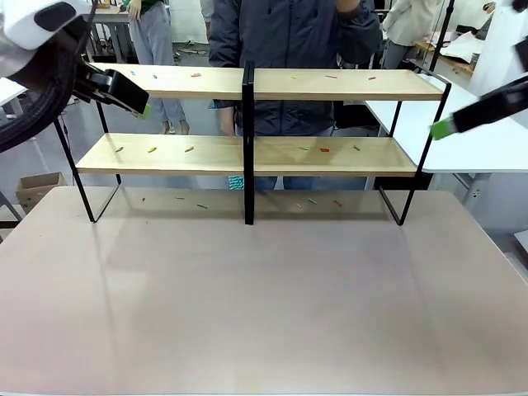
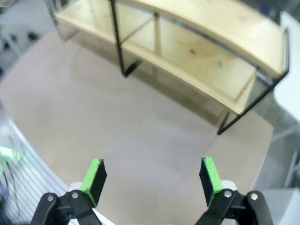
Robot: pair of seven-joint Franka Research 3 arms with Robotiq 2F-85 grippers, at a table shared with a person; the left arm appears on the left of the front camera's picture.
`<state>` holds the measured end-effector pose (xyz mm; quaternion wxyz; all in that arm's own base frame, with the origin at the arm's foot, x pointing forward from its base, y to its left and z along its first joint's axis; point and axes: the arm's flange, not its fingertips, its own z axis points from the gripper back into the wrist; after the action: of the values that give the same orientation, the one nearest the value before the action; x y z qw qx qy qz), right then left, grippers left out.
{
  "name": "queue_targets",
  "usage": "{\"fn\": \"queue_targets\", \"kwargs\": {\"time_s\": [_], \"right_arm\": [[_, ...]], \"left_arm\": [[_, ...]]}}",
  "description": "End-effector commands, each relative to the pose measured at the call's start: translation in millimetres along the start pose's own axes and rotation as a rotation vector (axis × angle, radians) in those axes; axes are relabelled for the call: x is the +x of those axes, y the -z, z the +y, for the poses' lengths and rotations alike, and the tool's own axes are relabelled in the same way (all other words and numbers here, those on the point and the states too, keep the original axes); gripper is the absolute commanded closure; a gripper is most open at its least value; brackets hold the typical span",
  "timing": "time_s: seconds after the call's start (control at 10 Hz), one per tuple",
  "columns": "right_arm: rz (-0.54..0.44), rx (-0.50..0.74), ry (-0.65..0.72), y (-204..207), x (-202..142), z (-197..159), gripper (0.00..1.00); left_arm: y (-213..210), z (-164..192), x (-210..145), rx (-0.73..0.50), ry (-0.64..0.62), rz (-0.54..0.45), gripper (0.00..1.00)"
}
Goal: Clean the shelves.
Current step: Pick up the Duster when the human hands it over.
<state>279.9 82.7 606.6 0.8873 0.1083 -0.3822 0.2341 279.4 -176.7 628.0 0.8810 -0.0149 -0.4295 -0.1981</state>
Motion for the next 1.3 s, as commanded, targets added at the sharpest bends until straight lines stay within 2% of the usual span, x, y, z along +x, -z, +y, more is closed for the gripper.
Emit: {"fn": "queue_targets", "kwargs": {"time_s": [0.0, 0.2, 0.4, 1.2], "right_arm": [[-0.013, -0.06, 0.25, 56.2, 37.5, -5.3, 0.0], [-0.006, -0.056, 0.242, 57.7, 37.9, -5.4, 0.0], [-0.004, -0.056, 0.246, 58.3, 37.7, -6.4, 0.0], [-0.007, -0.055, 0.244, 57.3, 37.2, -5.4, 0.0]], "left_arm": [[-0.7, -2.8, 3.1, -0.019, -0.054, -0.058, 0.0], [-6.2, -5.5, 3.9, -0.036, -0.07, -0.159, 0.0], [-10.3, -4.6, 2.1, -0.027, -0.069, -0.192, 0.0], [-6.5, -6.6, 3.5, -0.019, -0.056, -0.163, 0.0]]}}
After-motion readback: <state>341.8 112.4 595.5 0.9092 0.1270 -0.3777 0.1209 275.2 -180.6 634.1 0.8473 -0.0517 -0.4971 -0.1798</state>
